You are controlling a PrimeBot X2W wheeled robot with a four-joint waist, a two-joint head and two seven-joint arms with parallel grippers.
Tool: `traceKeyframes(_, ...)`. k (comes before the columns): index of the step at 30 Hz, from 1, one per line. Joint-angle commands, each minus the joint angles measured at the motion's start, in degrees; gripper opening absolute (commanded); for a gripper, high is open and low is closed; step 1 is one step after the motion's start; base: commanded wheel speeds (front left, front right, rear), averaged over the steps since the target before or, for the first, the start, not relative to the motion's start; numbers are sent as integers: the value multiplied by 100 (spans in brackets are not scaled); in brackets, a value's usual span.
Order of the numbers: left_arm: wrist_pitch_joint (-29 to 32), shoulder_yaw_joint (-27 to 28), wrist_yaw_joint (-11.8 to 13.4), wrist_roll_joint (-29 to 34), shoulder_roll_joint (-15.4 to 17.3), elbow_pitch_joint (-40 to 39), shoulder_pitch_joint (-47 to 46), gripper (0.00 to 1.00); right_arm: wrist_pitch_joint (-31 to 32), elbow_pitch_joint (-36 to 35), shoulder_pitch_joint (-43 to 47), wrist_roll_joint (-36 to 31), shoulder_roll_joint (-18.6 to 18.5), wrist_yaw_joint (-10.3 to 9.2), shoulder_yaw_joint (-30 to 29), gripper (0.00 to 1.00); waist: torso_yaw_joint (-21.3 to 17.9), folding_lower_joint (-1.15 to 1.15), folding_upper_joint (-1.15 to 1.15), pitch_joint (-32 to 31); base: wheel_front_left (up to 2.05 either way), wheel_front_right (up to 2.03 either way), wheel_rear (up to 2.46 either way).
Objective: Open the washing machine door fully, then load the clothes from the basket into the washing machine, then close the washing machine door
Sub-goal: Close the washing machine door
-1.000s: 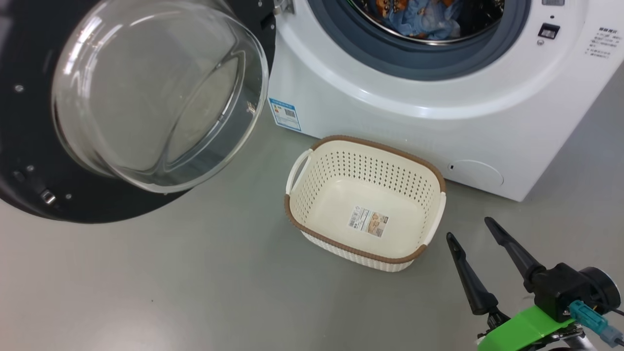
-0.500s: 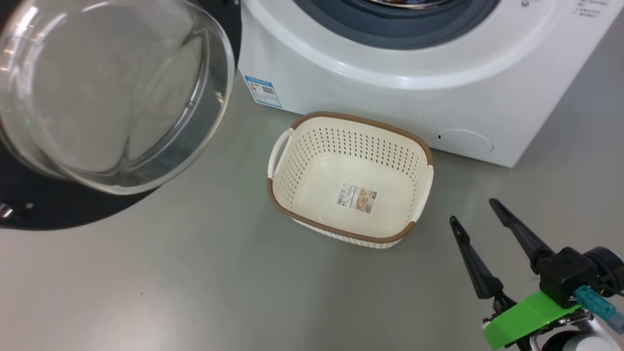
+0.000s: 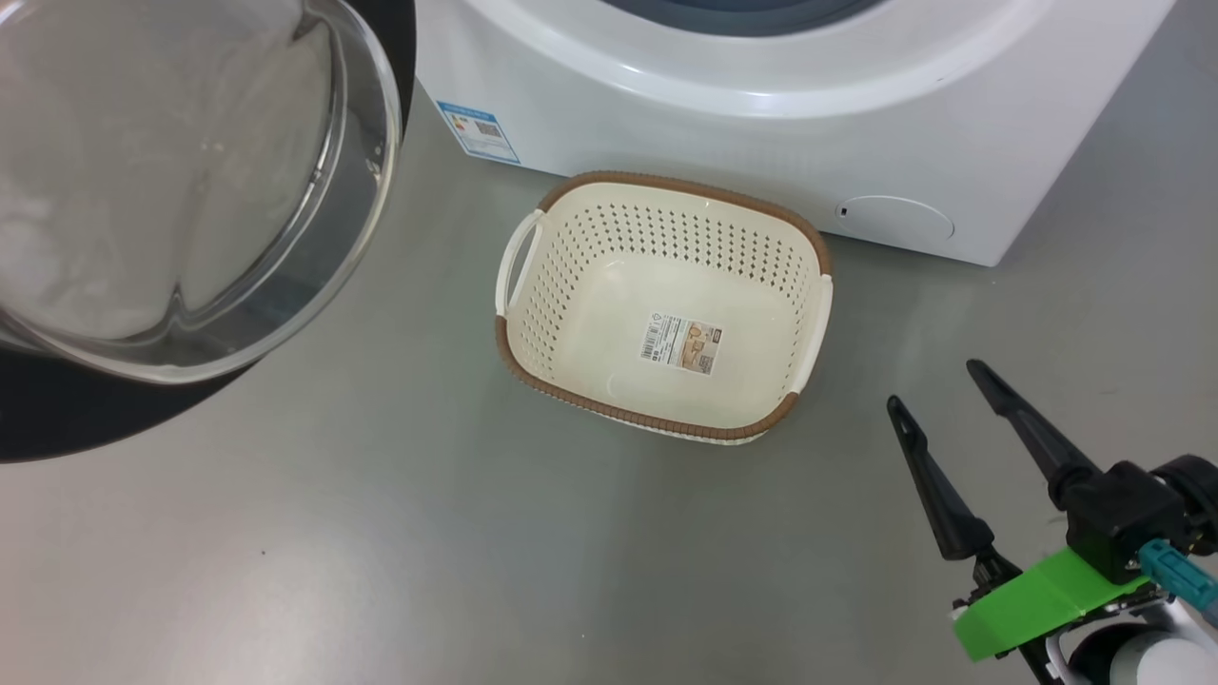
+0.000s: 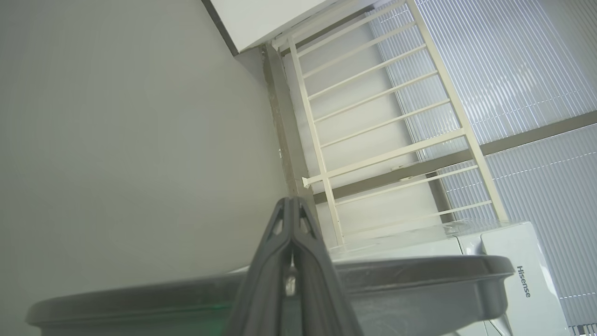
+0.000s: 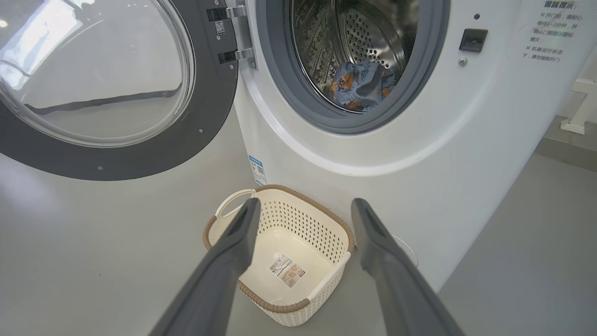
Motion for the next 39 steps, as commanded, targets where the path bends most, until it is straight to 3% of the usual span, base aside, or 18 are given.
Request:
traceKeyframes(1, 56, 149, -77, 107, 445, -38, -160, 0, 18, -195, -159, -61, -23, 16, 140, 100, -7, 0, 0, 26, 0, 0, 0)
traceKeyframes(21, 823, -123, -439, 202, 403, 189, -240, 0, 2, -154, -239, -64, -18, 16, 116, 100, 62, 0, 0, 51, 0, 0, 0)
traceKeyframes(39, 1722, 112, -614, -254, 180, -753, 513, 0, -384, 126, -242, -39, 300, 16, 77, 100, -39, 0, 0, -261, 0, 0, 0)
